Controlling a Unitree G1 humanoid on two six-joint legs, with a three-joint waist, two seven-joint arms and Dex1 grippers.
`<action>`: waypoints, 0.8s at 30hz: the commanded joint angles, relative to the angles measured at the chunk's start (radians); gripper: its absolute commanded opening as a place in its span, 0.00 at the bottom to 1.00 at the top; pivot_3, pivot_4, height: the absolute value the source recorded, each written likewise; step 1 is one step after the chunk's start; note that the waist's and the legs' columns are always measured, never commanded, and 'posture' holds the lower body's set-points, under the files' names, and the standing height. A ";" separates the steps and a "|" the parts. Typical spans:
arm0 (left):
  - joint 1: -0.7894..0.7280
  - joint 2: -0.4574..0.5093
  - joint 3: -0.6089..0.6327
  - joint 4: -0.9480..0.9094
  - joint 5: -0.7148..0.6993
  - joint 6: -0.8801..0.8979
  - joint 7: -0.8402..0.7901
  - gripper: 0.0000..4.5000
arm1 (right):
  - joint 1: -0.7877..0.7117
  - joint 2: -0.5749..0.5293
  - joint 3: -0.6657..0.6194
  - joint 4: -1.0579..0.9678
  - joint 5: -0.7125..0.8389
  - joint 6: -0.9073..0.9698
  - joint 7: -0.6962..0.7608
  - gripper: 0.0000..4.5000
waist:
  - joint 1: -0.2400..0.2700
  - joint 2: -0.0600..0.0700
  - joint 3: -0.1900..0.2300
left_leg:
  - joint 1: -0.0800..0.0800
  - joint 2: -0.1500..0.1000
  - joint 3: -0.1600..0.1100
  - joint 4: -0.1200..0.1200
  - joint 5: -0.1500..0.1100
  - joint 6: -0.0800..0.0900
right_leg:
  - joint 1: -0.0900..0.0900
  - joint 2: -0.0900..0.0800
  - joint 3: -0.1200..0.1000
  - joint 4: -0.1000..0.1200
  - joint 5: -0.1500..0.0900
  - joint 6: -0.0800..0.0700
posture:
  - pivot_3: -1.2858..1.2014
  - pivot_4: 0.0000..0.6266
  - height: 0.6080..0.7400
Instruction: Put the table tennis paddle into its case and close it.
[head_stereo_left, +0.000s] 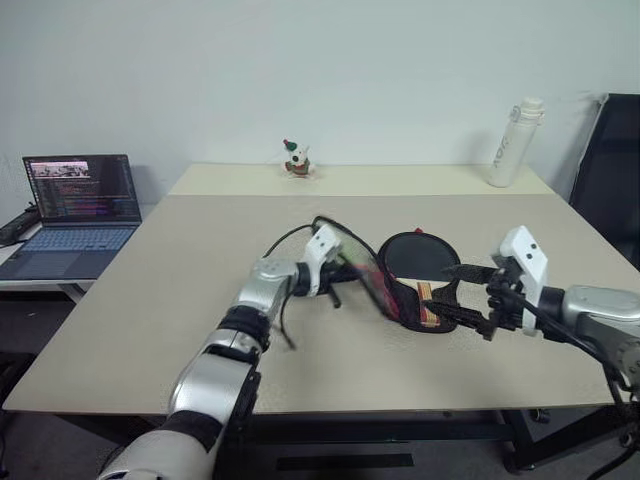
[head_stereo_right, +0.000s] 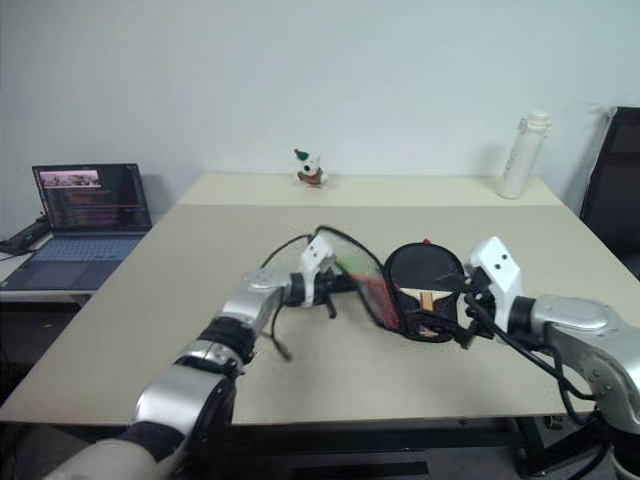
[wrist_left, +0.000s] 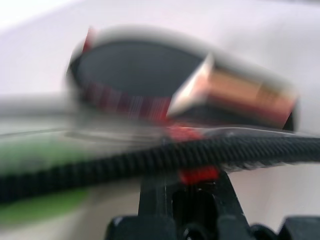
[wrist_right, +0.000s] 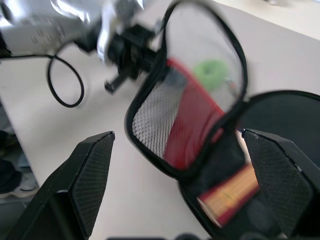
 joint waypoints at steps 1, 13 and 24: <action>-0.104 -0.083 0.022 0.001 -0.022 -0.024 0.057 0.01 | 0.003 -0.041 -0.062 0.006 0.004 0.017 -0.024 1.00 | 0.000 0.000 0.000 | 0.000 0.000 0.000 0.000 0.000 0.000 | 0.000 0.000 0.000 0.000 0.000 0.000 | 0.52 0.24 1.00; -0.085 -0.076 0.050 0.017 -0.036 -0.068 0.043 0.01 | -0.024 -0.028 0.012 0.145 -0.091 -0.028 -0.125 1.00 | -0.015 0.000 0.000 | 0.003 0.001 0.002 -0.001 0.000 0.000 | 0.000 0.002 0.002 0.002 0.000 0.000 | 0.52 0.24 1.00; 0.339 0.194 0.086 -0.729 -0.197 0.319 -0.051 0.01 | -0.253 0.142 0.211 0.648 -0.313 -0.195 -0.167 1.00 | -0.011 0.000 0.001 | 0.002 0.002 0.002 -0.001 0.000 0.000 | -0.001 0.001 0.003 0.003 0.003 -0.005 | 0.52 0.24 1.00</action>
